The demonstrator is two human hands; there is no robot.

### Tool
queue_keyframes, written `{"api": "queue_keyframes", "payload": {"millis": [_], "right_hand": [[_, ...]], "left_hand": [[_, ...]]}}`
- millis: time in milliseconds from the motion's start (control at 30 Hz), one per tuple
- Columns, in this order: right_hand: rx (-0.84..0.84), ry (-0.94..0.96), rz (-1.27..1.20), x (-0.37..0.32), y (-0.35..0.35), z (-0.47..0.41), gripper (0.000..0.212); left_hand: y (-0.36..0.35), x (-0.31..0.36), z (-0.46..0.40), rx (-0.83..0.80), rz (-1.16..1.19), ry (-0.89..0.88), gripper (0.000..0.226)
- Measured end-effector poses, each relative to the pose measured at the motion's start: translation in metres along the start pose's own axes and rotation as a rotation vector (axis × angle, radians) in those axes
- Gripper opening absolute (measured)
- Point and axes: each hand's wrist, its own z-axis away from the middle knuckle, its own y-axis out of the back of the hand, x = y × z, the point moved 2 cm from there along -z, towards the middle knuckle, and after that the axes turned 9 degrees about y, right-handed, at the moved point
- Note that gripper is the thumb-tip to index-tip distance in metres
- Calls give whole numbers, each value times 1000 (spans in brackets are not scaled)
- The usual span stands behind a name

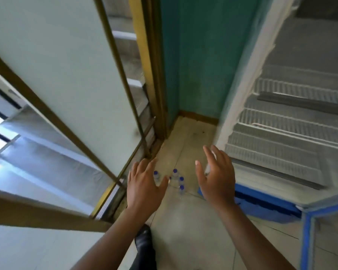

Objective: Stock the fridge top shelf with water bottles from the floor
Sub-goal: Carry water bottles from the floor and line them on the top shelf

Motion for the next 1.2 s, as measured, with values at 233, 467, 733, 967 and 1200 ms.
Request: {"api": "queue_keyframes", "payload": {"millis": [233, 467, 733, 967, 1200], "right_hand": [[-291, -119, 16, -4, -114, 11, 55], [-460, -360, 45, 40, -250, 32, 66], [-658, -619, 59, 157, -441, 84, 82], [-624, -730, -49, 252, -592, 138, 80], [-333, -719, -265, 292, -663, 172, 60]], "left_hand": [[-57, -73, -57, -226, 7, 107, 66], [-186, -119, -153, -394, -23, 188, 62], [-410, -155, -228, -478, -50, 216, 55], [-582, -158, -281, -506, 72, 86, 53], [-667, -167, -323, -596, 203, -43, 46]]}}
